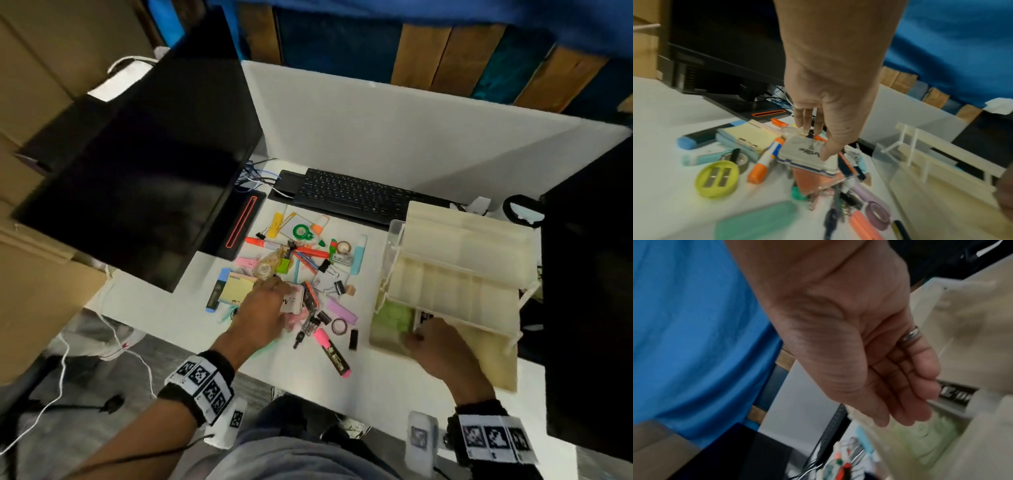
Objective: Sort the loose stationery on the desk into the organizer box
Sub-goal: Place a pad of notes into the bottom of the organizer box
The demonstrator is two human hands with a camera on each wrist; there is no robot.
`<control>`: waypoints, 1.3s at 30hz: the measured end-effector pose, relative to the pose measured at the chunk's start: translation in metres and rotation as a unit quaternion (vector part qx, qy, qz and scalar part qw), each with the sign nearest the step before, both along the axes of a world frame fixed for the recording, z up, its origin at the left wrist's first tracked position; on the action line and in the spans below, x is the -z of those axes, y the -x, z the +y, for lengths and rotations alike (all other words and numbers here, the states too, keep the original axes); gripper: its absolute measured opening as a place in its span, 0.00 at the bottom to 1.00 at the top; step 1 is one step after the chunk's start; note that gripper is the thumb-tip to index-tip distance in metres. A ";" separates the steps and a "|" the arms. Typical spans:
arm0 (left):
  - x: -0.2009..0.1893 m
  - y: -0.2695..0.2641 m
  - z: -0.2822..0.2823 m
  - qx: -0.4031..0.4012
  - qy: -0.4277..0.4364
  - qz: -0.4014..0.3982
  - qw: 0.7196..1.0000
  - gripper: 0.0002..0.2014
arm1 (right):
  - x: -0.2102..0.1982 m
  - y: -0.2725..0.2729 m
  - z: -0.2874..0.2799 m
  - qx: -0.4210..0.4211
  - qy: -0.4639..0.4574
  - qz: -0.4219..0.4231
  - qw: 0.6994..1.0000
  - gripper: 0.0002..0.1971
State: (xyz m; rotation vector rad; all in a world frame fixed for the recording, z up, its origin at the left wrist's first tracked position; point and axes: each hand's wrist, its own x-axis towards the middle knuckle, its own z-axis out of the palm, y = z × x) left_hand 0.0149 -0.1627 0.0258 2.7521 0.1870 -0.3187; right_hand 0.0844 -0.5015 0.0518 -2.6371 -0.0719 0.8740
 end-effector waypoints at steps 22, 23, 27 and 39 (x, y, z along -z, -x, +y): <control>0.029 -0.032 0.075 0.170 -0.090 0.036 0.981 0.38 | 0.051 0.006 0.191 0.109 -0.113 0.050 0.986 0.23; 0.027 -0.032 0.076 0.164 -0.081 0.036 0.982 0.37 | 0.051 0.007 0.191 0.110 -0.111 0.042 0.987 0.21; 0.032 -0.032 0.082 0.105 0.056 0.070 0.990 0.22 | 0.055 0.009 0.192 0.062 -0.148 0.030 0.987 0.12; 0.006 -0.049 0.059 0.119 0.198 0.162 0.959 0.33 | 0.017 0.022 0.191 0.251 -0.453 0.101 0.850 0.12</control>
